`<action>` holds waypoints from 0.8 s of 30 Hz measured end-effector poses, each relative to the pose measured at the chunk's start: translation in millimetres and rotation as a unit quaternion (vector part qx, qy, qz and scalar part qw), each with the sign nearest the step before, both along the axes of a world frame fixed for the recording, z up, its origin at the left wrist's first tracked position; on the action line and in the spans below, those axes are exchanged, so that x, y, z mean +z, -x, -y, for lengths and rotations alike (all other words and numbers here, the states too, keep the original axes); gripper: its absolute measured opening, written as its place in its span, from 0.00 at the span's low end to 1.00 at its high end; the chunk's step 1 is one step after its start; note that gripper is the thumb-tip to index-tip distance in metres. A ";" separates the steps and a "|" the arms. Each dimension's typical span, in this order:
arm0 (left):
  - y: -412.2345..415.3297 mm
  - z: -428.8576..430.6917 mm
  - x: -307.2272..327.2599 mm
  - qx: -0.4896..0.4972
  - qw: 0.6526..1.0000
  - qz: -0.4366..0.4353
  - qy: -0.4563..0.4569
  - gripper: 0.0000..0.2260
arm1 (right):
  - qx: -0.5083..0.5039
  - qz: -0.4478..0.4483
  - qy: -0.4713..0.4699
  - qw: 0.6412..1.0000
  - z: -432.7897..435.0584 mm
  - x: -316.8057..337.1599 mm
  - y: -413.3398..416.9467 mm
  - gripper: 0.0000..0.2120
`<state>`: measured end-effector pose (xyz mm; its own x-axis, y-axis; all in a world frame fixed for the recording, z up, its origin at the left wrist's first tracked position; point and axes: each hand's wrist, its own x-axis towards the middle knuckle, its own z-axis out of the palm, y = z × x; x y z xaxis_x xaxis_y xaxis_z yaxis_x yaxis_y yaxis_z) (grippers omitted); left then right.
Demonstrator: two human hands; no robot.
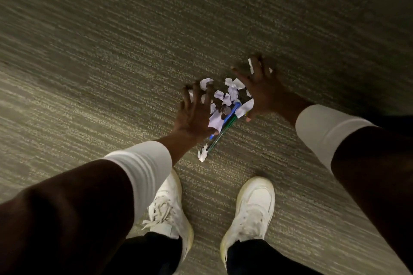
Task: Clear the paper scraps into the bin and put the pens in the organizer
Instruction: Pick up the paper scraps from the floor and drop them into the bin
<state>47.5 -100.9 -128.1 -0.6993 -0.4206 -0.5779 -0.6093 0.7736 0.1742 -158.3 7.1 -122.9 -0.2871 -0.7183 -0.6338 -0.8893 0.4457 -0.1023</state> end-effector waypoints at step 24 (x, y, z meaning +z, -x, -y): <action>11.8 -3.1 9.1 0.040 0.989 -0.115 -0.087 0.21 | -0.165 0.057 0.178 0.968 -64.7 9.2 -33.3 0.10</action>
<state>35.6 -97.8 -118.9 -0.7888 -0.3882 -0.4765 -0.5966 0.6700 0.4418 -125.0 71.7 -113.7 -0.4821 -0.7779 -0.4031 -0.6780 0.6226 -0.3907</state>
